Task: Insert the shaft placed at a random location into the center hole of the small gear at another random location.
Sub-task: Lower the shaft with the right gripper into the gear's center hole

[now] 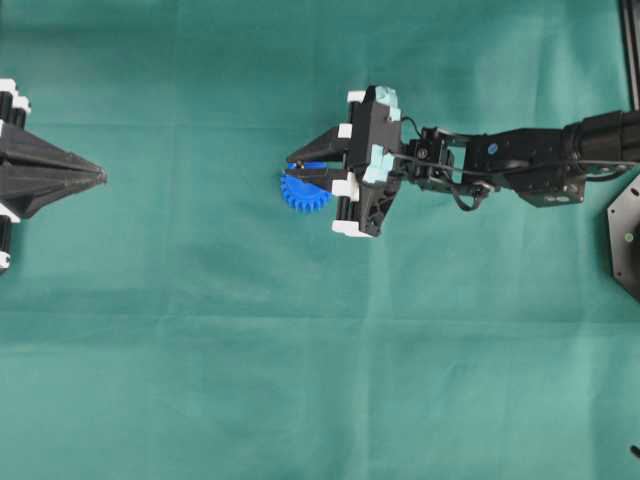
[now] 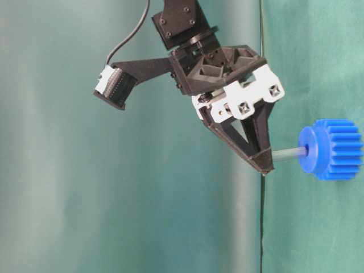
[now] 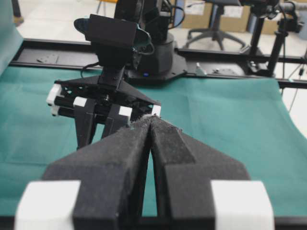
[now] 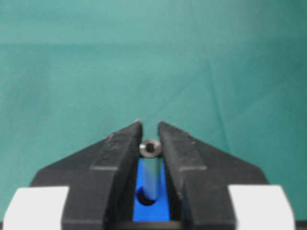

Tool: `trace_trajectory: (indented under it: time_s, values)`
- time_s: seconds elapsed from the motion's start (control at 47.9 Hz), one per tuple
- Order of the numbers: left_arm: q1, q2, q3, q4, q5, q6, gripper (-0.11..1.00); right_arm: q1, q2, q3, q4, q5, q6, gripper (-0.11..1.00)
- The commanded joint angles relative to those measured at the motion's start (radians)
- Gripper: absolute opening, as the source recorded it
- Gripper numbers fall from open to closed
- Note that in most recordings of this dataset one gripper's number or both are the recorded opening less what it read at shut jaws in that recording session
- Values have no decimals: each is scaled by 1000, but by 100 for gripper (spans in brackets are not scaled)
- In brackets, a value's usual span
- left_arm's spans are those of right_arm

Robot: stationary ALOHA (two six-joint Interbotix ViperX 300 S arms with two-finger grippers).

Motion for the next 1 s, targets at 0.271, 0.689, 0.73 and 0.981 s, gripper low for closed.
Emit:
trace_trajectory:
  time_s: [0.271, 0.689, 0.73, 0.981]
  values:
    - [0, 3, -9, -2, -5, 0, 0, -5, -29, -15, 3, -14, 2, 15]
    - [2, 3, -9, -2, -5, 0, 0, 11, -138, 20, -3, -25, 2, 15]
    - [2, 3, -9, -2, -5, 0, 0, 14, -137, 20, -2, -26, 2, 15]
    - [2, 3, -9, -2, -5, 0, 0, 17, -124, 21, -2, -34, 2, 15]
